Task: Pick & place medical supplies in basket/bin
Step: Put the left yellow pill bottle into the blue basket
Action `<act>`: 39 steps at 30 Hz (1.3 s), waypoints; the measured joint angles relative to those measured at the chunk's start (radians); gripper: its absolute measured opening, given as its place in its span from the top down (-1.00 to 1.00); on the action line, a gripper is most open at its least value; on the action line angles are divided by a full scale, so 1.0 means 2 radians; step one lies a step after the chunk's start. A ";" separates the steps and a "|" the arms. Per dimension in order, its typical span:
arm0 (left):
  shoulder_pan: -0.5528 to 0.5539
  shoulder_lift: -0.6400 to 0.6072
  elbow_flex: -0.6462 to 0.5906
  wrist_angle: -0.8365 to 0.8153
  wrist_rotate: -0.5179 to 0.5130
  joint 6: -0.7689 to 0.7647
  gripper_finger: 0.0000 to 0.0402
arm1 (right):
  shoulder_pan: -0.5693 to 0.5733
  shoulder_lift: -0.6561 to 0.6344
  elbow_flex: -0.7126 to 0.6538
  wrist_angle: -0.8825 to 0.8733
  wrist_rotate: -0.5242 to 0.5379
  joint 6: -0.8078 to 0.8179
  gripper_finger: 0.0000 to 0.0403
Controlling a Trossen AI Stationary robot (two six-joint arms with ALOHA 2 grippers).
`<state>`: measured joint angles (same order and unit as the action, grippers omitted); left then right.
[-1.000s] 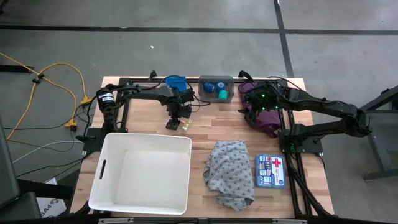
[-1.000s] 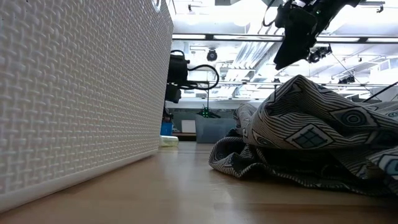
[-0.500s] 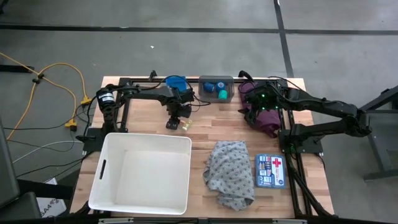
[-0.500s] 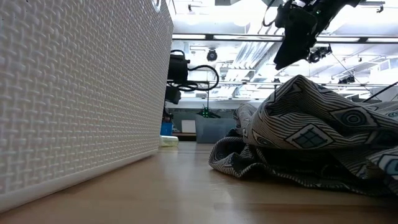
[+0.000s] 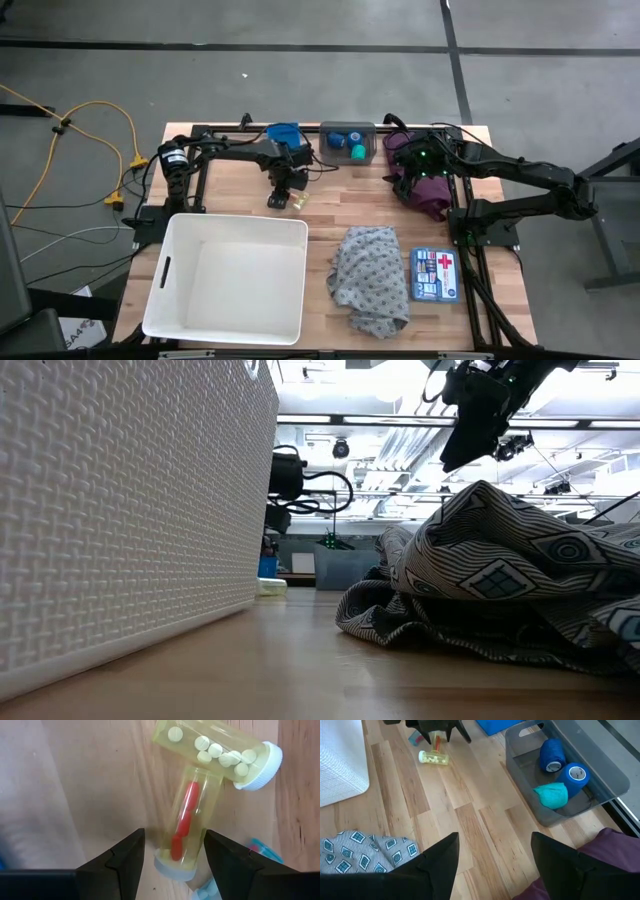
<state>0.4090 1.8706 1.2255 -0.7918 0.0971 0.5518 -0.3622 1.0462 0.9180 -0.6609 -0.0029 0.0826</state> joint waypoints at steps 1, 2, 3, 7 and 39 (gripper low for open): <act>-0.001 0.000 0.000 0.000 -0.001 0.000 0.02 | 0.000 0.000 0.000 0.000 0.000 0.000 -0.17; -0.002 0.000 0.000 0.000 -0.002 0.000 0.04 | 0.000 0.000 0.000 0.000 0.000 0.000 -0.17; -0.003 0.000 0.000 0.000 -0.003 0.000 0.06 | 0.000 0.000 0.000 0.000 0.000 0.000 -0.17; -0.003 -0.001 0.000 0.001 -0.009 -0.002 0.21 | 0.000 0.000 0.000 0.000 0.000 0.000 -0.17; -0.001 -0.087 0.019 -0.006 -0.039 -0.030 0.47 | 0.000 0.000 0.000 0.000 0.000 0.000 -0.17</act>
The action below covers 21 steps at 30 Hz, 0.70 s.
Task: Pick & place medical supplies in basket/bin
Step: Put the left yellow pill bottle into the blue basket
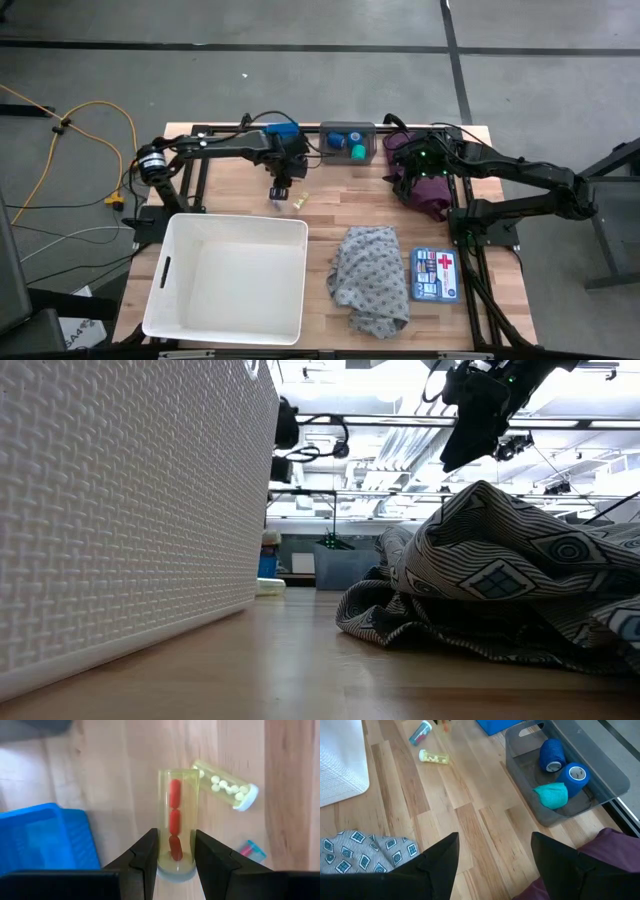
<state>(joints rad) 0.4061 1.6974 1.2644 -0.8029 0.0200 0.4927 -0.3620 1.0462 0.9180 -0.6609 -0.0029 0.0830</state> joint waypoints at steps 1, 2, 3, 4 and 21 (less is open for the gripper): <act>0.001 -0.005 0.000 0.000 0.000 -0.002 0.47 | 0.000 0.000 0.000 0.000 0.000 0.000 -0.17; 0.002 -0.008 0.000 0.000 0.000 -0.004 0.47 | 0.000 0.000 0.000 0.000 0.000 0.000 -0.17; 0.004 -0.011 0.000 0.000 -0.001 -0.006 0.47 | 0.000 0.000 0.000 0.000 0.000 0.000 -0.17; 0.006 -0.012 0.000 0.000 -0.003 -0.006 0.47 | 0.000 0.000 0.000 0.000 0.000 0.000 -0.17; 0.041 -0.012 0.000 0.025 -0.011 -0.008 0.47 | 0.000 0.000 0.000 0.000 0.000 0.000 -0.17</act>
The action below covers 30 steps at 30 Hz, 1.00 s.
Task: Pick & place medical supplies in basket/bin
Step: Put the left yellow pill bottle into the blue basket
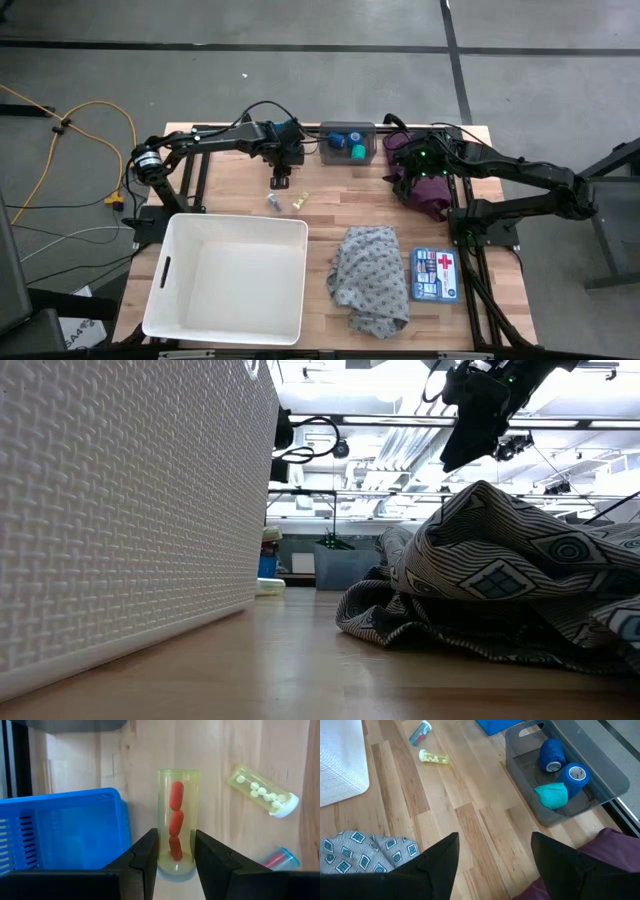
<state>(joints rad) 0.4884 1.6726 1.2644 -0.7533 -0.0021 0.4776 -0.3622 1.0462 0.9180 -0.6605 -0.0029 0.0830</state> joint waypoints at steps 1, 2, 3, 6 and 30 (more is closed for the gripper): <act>0.001 0.000 0.000 0.001 0.000 -0.001 0.47 | 0.000 0.000 0.000 0.000 0.000 0.000 -0.17; 0.003 0.000 0.000 0.002 0.001 -0.002 0.47 | 0.000 0.000 0.000 0.000 0.000 0.000 -0.17; 0.005 0.000 0.000 0.002 0.003 -0.002 0.47 | 0.000 0.000 0.000 0.000 0.000 0.000 -0.17; 0.011 0.000 0.000 0.007 0.005 -0.002 0.47 | 0.000 0.000 0.000 0.000 0.000 0.000 -0.17; 0.028 0.000 0.001 0.016 0.002 -0.022 0.47 | 0.000 0.000 0.000 0.000 0.000 0.000 -0.17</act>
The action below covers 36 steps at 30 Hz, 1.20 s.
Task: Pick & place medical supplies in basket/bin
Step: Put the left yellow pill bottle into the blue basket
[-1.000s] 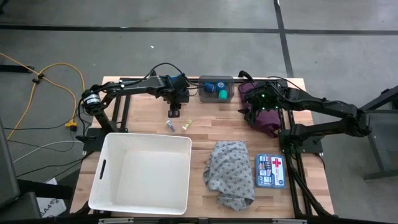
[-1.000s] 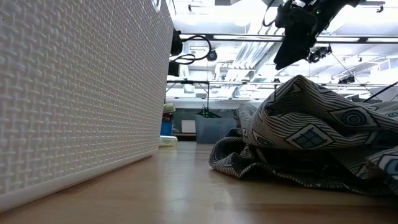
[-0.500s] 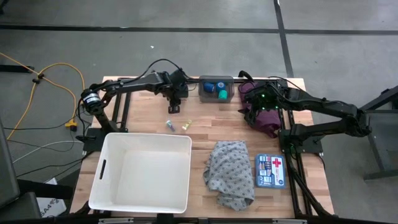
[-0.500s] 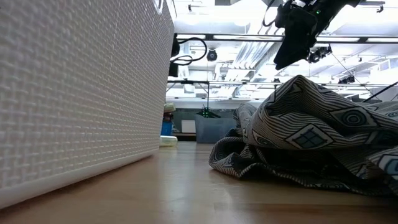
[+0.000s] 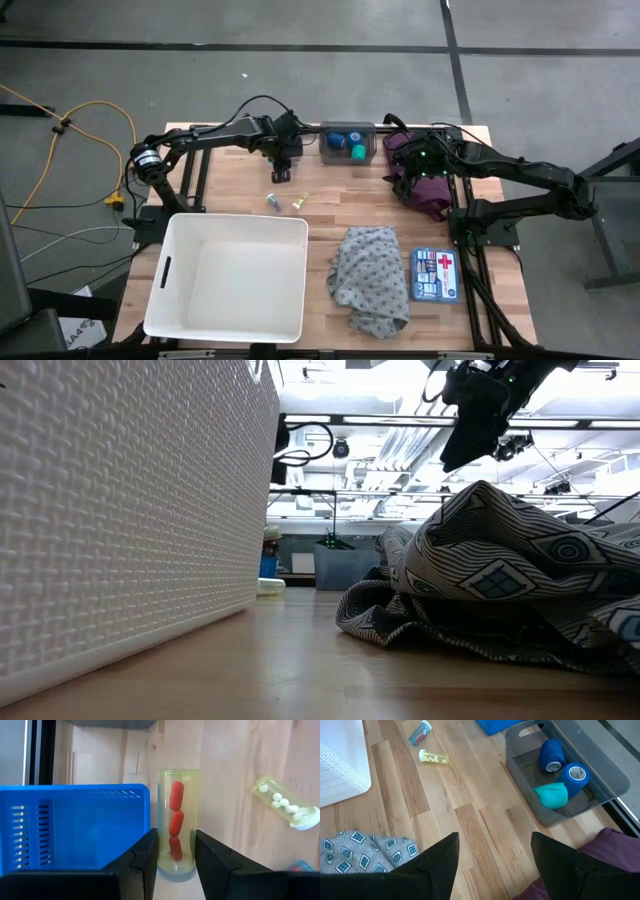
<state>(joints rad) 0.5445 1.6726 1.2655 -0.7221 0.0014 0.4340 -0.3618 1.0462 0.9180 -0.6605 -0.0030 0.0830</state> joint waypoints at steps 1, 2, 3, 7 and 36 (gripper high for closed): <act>0.000 0.000 0.000 -0.001 0.000 -0.003 0.47 | 0.000 0.000 0.000 0.000 0.000 0.000 -0.17; 0.000 0.000 0.000 -0.002 0.000 -0.007 0.47 | 0.000 0.000 0.000 0.000 0.000 0.000 -0.17; 0.000 0.000 0.000 -0.003 0.000 -0.010 0.47 | 0.000 0.000 0.000 0.000 0.000 0.000 -0.17; -0.002 0.000 0.000 -0.006 0.000 -0.024 0.47 | 0.000 0.000 0.000 0.000 0.000 0.000 -0.17; -0.015 -0.021 0.000 -0.036 -0.032 -0.096 0.47 | 0.000 0.000 0.000 0.000 0.000 0.000 -0.17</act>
<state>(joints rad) 0.5137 1.6306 1.2659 -0.7940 -0.0616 0.2417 -0.3622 1.0464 0.9180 -0.6607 -0.0031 0.0826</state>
